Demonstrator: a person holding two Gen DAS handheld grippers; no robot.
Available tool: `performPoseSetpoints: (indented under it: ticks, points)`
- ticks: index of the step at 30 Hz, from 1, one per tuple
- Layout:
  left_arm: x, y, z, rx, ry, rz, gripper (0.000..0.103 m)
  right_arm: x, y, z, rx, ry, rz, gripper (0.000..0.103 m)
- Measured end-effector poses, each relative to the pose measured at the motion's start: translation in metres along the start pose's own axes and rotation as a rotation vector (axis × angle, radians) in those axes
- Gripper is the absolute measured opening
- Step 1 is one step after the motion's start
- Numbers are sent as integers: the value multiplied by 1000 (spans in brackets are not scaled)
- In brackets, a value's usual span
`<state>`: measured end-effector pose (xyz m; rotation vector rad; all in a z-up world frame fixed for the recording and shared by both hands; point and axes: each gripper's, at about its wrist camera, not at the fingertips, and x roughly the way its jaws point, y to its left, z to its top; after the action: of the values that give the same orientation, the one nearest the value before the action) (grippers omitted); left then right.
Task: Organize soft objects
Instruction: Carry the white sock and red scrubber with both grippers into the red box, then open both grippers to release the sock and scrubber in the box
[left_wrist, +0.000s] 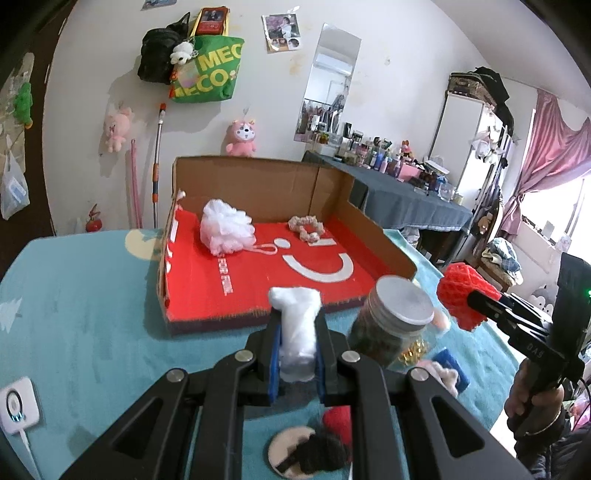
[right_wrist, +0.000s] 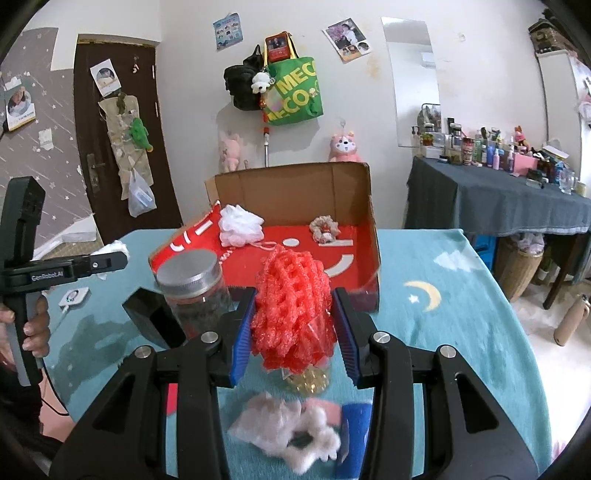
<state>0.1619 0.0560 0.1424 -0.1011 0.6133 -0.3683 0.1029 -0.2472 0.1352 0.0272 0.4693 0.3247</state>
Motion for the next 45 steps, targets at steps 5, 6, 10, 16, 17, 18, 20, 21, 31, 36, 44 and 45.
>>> performPoseSetpoints:
  ticks: [5, 6, 10, 16, 17, 18, 20, 21, 31, 36, 44, 45]
  points:
    - [5, 0, 21, 37, -6, 5, 15, 9, -8, 18, -7, -10, 9, 39]
    - [8, 0, 27, 54, -2, 5, 15, 11, -9, 22, -8, -10, 16, 39]
    - [23, -1, 45, 130, 29, 11, 16, 26, -11, 45, -53, 2, 37, 39]
    - [71, 7, 69, 200, 136, -3, 16, 79, -10, 83, -154, 85, 86, 39]
    - [81, 11, 71, 194, 162, -7, 16, 93, -10, 89, -170, 109, 91, 39]
    - [92, 15, 72, 189, 192, -15, 16, 109, -10, 94, -182, 139, 97, 39]
    - [112, 22, 74, 180, 244, -18, 16, 134, -13, 101, -187, 188, 102, 39]
    - [123, 27, 75, 179, 268, -10, 16, 148, -15, 103, -182, 221, 103, 39]
    - [194, 60, 76, 142, 432, 59, 18, 267, -38, 95, -170, 496, 15, 39]
    - [212, 73, 75, 125, 479, 102, 18, 295, -38, 90, -192, 563, -30, 40]
    - [219, 76, 74, 111, 495, 114, 21, 303, -40, 94, -174, 575, -34, 44]
    - [220, 76, 74, 114, 495, 119, 22, 302, -40, 94, -179, 574, -34, 44]
